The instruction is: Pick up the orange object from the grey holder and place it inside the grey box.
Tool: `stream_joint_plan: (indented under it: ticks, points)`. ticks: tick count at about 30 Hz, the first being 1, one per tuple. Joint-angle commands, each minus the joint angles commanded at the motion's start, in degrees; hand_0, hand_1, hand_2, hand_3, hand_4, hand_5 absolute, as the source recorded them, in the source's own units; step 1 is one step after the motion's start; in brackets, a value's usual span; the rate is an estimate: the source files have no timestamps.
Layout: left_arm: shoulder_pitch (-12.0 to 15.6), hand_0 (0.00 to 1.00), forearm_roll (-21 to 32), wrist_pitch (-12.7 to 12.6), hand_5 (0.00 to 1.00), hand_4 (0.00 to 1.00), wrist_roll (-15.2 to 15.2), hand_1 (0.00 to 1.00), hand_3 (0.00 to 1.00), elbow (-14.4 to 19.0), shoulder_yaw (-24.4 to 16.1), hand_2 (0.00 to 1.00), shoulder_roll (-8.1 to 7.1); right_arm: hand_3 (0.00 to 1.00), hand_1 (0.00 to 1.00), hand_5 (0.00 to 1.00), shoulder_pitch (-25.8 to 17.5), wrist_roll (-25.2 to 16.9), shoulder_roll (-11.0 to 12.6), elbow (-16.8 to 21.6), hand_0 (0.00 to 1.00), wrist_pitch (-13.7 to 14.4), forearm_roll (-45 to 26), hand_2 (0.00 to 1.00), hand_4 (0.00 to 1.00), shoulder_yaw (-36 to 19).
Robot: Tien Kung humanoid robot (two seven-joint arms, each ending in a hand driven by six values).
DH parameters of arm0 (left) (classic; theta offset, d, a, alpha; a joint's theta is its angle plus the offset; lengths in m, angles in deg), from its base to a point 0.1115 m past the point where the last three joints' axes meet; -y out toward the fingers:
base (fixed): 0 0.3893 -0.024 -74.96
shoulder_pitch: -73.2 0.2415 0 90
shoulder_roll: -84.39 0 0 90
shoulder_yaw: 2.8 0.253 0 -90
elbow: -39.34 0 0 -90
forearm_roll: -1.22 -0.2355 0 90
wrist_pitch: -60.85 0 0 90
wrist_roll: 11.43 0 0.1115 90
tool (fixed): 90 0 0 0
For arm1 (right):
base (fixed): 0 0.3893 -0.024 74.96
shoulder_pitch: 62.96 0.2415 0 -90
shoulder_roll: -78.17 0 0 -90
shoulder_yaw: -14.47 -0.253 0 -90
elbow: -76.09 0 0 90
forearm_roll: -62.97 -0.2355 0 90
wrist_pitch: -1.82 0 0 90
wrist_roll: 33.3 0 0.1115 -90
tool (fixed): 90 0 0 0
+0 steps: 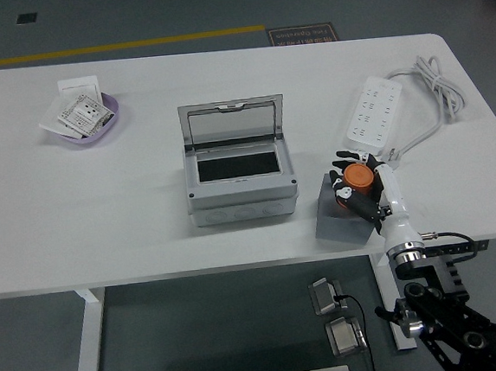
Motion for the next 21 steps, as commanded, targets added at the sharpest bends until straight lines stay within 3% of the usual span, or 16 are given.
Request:
stream_joint_plan:
  ticks: [1, 2, 7, 8, 13, 14, 19, 21]
  points:
    - [0.0, 0.637, 0.1, 0.0, 0.391, 0.688, 0.0, 0.653, 0.637, 0.0, 0.1, 0.478, 0.0, 0.555, 0.659, 0.097, 0.0, 0.2, 0.0, 0.0, 0.753, 0.1, 0.2, 0.585, 0.058, 0.0]
    - [0.0, 0.637, 0.2, 0.0, 0.388, 0.689, -0.1, 0.653, 0.638, 0.0, 0.1, 0.48, 0.0, 0.455, 0.612, 0.046, 0.0, 0.4, 0.0, 0.0, 0.7, 0.2, 0.3, 0.543, 0.002, 0.1]
    - [0.0, 0.637, 0.8, -0.1, 0.388, 0.689, -0.3, 0.653, 0.638, 0.0, 0.5, 0.48, 0.06, 0.455, 0.612, 0.046, 0.1, 0.9, 0.1, 0.3, 0.7, 0.7, 1.0, 0.543, 0.002, 0.2]
    - [0.0, 0.637, 1.0, -0.1, 0.387, 0.689, -0.4, 0.653, 0.638, 0.0, 0.6, 0.478, 0.08, 0.358, 0.545, 0.002, 0.1, 0.9, 0.1, 0.3, 0.631, 0.8, 1.1, 0.472, 0.002, 0.2]
    - [0.0, 0.637, 1.7, -0.1, 0.387, 0.689, -0.7, 0.653, 0.638, 0.0, 1.0, 0.478, 0.19, 0.358, 0.545, 0.002, 0.2, 0.9, 0.2, 0.6, 0.631, 1.2, 1.6, 0.472, 0.002, 0.2]
    - [-0.1, 0.637, 1.8, -0.2, 0.386, 0.689, -0.7, 0.654, 0.637, 0.0, 1.0, 0.479, 0.22, 0.228, 0.357, 0.002, 0.2, 0.9, 0.2, 0.7, 0.541, 1.2, 1.8, 0.271, 0.002, 0.2]
    - [-0.1, 0.637, 2.1, -0.2, 0.386, 0.689, -0.9, 0.654, 0.637, 0.0, 1.1, 0.479, 0.3, 0.228, 0.357, 0.002, 0.6, 1.1, 0.4, 0.8, 0.541, 1.7, 2.6, 0.271, 0.002, 0.1]
    - [-0.1, 0.637, 2.2, -0.2, 0.387, 0.69, -1.0, 0.654, 0.638, 0.0, 1.1, 0.479, 0.31, 0.233, 0.299, 0.002, 0.7, 1.1, 0.4, 0.7, 0.543, 1.9, 2.7, 0.233, 0.002, -0.1]
